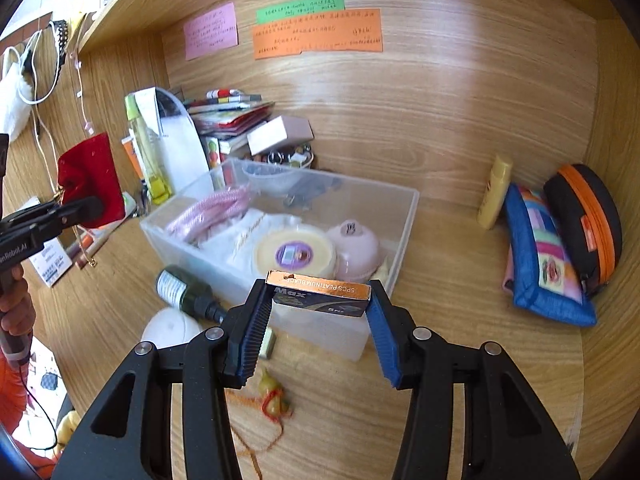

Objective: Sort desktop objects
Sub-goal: 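Carry the red pouch and the battery box over the clear bin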

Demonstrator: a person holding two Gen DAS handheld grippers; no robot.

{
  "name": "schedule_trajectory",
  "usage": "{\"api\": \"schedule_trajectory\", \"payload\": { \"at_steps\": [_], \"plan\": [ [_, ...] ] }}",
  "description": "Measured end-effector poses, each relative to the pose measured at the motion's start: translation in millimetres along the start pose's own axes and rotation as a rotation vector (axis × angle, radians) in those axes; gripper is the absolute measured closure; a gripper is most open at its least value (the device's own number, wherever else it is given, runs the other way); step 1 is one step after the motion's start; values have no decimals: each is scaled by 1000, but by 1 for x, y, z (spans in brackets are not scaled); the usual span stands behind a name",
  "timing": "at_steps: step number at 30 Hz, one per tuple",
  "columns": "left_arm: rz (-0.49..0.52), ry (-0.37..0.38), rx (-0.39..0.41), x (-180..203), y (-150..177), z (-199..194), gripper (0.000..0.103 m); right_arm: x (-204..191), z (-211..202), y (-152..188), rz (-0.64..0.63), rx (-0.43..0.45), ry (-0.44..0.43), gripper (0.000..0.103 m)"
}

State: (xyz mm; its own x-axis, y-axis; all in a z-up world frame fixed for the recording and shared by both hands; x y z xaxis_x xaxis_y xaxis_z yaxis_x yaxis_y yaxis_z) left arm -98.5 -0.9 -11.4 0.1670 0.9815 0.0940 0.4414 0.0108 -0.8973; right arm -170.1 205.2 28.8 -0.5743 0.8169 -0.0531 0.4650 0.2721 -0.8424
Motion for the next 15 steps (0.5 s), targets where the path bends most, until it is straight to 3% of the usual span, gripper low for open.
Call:
{"api": "schedule_trajectory", "payload": {
  "at_steps": [15],
  "plan": [
    [22,52,-2,22,-43,61,86,0,42,-49,-13,3,22,58]
  ]
}}
Point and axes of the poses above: each gripper's, at about its wrist camera, not at the fingertips, and z roughly the way its jaws point, x to its right, y to its underside, the point moved 8 cm from there along z, roughly the way its jaws point, and after that the axes turned 6 degrees about x, right-handed, at the moved point
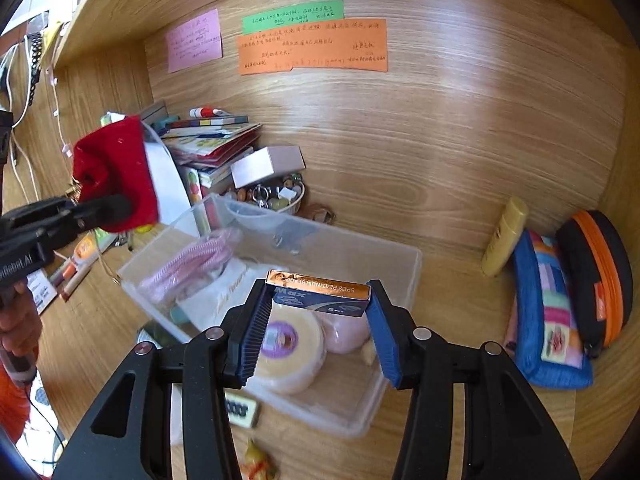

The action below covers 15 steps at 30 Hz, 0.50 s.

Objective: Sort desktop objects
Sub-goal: 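Carry the red pouch and the battery box over the clear bin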

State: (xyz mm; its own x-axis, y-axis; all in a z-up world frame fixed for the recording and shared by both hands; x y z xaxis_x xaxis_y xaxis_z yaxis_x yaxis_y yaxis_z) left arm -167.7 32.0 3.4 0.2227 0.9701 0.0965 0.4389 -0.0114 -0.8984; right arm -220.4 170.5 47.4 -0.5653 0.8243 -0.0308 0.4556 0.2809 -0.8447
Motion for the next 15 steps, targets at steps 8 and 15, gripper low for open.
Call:
{"api": "schedule_trajectory", "payload": {
  "at_steps": [8,15],
  "plan": [
    [-73,59,-40,3,-1,42,86,-16,38,-11,-4,-35,10,58],
    [-55,61,-150,-1,30,75,86,-15,70,-3,40,-68,43,58]
  ]
}}
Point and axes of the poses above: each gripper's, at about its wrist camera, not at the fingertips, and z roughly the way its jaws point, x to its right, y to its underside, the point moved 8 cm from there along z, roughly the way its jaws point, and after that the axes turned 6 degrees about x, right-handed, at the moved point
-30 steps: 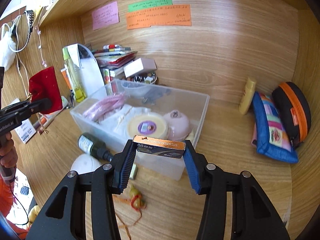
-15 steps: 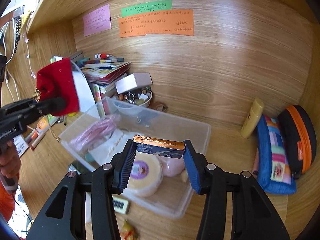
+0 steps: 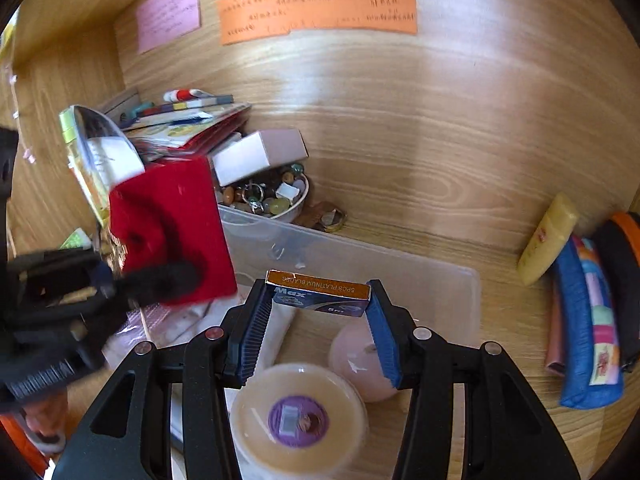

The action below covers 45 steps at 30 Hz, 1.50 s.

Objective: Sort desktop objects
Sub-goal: 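Carry the red pouch and the battery box over the clear bin, then open the right tool to drop the battery box while the left tool releases the red pouch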

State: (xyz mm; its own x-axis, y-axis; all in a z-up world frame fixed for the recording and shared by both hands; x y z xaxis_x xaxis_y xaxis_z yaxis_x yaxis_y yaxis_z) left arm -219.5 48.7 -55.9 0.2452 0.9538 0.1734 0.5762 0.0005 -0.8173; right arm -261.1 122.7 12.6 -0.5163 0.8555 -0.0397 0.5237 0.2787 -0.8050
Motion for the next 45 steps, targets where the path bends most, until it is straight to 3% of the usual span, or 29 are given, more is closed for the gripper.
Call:
{"api": "schedule_trajectory", "payload": {
  "at_steps": [5,10,17,21,26,30,34,38,42,45],
  "plan": [
    [6,-21,-36,-3,10,9,86,-1,10,8,-44,-18,43,58],
    [44,-52,-23,0,15,9,86,0,12,14,-73,-11,69,58],
    [79,-63,-16,2,17,10,77,-1,10,16,-93,16,91,58],
    [75,-63,-16,2,16,10,74,1,8,16,-109,33,123,47],
    [68,-61,-19,1,16,11,74,2,7,15,-106,40,135,43],
    [57,-53,-18,1,14,9,71,5,4,13,-107,59,165,31],
    [46,-37,-1,1,11,2,56,8,4,12,-91,62,166,26],
    [58,-69,67,0,2,-12,31,9,2,11,-77,66,157,22],
    [46,-53,105,-1,-5,-25,29,7,1,10,-78,67,157,22],
    [27,-53,130,-4,-10,-33,21,1,-3,8,-82,75,147,22]
  ]
}}
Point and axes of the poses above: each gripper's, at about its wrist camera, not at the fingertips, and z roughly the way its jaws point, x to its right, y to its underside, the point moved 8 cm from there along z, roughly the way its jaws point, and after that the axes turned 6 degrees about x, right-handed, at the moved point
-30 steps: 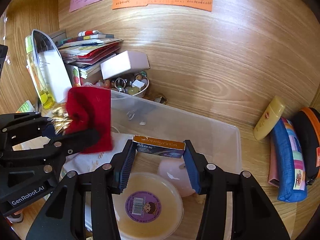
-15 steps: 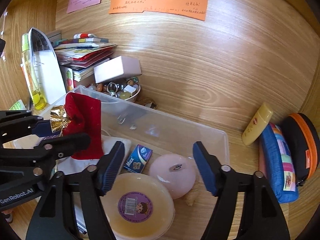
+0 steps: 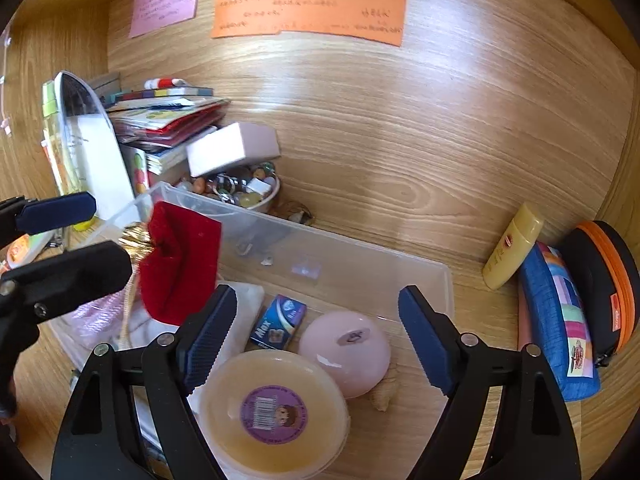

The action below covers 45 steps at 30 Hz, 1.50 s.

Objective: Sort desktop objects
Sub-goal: 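Open the right tool to drop the battery box while the left tool releases the red pouch, then move both tools back toward the items left on the desk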

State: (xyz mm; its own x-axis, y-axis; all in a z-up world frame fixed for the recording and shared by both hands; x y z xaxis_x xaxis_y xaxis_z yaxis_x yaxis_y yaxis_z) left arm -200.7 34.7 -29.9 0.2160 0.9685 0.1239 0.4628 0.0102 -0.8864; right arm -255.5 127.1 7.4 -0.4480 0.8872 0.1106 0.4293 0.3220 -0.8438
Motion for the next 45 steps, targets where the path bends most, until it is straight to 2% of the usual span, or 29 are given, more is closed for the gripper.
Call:
{"api": "schedule_trajectory", "payload": {
  "at_steps": [5,8,12,16,20,27,31,36,41,45],
  "plan": [
    [-41,26,51,-5,-12,-13,17,-2,-14,-11,-21,40,14,17],
    [-39,15,66,-6,-18,-17,16,1,-26,-16,-9,54,14,16],
    [-46,-3,47,-8,-17,-22,16,9,-49,-15,9,66,9,14],
    [11,-48,41,-4,-9,-34,15,18,-70,-6,-2,79,25,9],
    [65,-86,39,-3,9,-53,10,22,-92,8,-24,96,29,8],
    [50,-88,-50,-9,50,-66,10,18,-111,49,-49,82,-11,8],
    [80,-90,-105,-3,75,-70,10,19,-112,73,-57,53,-23,8],
    [131,-67,-120,13,98,-81,10,16,-110,98,-54,-17,-114,8],
    [163,-28,-206,29,128,-76,10,1,-108,114,-107,-78,-189,10],
    [149,4,-245,36,138,-68,10,-14,-105,123,-153,-112,-235,10]
  ]
}}
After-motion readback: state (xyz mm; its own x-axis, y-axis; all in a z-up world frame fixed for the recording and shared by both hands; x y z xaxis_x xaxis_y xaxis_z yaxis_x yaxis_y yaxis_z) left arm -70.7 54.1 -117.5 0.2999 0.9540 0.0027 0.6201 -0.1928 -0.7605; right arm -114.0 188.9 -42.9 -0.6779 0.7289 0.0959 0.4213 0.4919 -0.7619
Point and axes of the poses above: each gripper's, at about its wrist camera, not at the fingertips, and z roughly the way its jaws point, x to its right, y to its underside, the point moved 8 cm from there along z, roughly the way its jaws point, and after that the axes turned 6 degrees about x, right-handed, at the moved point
